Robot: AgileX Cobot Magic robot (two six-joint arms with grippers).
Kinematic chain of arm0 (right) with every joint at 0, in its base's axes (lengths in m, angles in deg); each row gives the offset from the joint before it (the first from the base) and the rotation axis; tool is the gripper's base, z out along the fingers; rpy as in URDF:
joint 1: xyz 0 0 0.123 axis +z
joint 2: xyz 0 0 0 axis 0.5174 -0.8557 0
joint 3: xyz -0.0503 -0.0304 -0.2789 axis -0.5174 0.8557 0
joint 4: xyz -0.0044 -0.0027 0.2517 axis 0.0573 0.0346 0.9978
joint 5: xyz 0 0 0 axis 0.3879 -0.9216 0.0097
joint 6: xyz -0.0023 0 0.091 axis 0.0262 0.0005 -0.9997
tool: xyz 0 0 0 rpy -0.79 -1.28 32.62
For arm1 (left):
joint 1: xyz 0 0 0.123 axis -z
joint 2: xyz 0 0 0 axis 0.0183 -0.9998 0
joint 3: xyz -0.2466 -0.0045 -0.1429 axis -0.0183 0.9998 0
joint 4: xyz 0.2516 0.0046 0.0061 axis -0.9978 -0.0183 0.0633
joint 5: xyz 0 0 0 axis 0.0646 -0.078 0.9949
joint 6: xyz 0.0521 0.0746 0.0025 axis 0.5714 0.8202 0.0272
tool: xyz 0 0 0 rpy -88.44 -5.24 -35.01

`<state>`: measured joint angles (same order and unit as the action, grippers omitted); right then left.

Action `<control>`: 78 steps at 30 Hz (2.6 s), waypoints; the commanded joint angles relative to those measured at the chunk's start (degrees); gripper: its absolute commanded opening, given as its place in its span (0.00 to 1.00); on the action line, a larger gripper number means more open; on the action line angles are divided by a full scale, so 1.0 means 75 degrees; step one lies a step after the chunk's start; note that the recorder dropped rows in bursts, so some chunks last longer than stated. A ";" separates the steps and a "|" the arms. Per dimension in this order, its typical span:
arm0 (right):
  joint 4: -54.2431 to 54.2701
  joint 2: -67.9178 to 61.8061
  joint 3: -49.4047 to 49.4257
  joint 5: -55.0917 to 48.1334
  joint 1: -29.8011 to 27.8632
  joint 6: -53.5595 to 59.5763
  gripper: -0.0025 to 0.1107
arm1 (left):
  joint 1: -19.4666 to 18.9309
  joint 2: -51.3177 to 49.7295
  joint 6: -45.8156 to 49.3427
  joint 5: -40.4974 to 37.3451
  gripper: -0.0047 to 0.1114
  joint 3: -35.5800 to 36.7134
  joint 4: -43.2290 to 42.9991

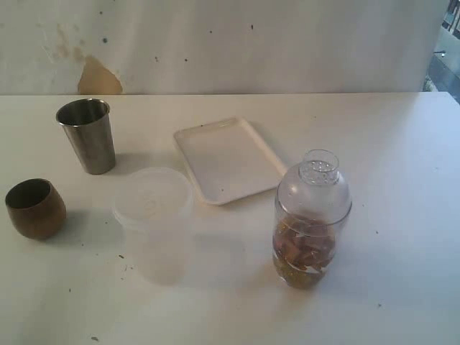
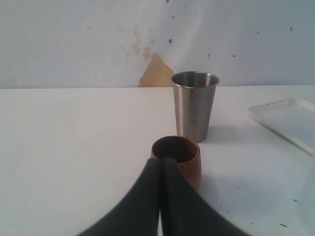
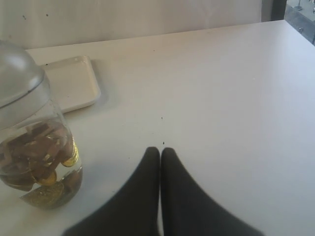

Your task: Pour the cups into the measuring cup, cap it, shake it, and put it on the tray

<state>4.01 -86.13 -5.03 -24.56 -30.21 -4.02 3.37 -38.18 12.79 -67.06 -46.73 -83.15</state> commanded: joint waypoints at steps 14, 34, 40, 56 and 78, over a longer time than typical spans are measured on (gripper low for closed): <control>-0.0026 0.0032 0.0041 0.0010 -0.0037 0.0013 0.02 | 0.0019 0.0040 -0.0024 0.0114 0.04 0.0030 0.0035; -0.0315 0.0032 0.0041 0.1818 -0.0037 0.0013 0.02 | 0.0019 0.0040 -0.0024 0.0145 0.04 0.0030 0.0035; -0.0283 0.0032 0.0041 0.4712 -0.0037 0.0013 0.02 | 0.0019 0.0040 -0.0024 0.0145 0.04 0.0030 0.0035; -0.1230 0.0032 0.0041 0.5450 -0.0037 -0.1841 0.94 | 0.0019 0.0040 -0.0024 0.0145 0.04 0.0030 0.0035; -0.5405 -0.7057 0.0041 0.8893 -0.0037 -0.2192 0.94 | 0.0019 0.0040 -0.0024 0.0145 0.04 0.0030 0.0035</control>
<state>-38.62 -132.96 -5.03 37.73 -30.21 -27.61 3.37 -38.18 12.79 -66.71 -46.73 -83.15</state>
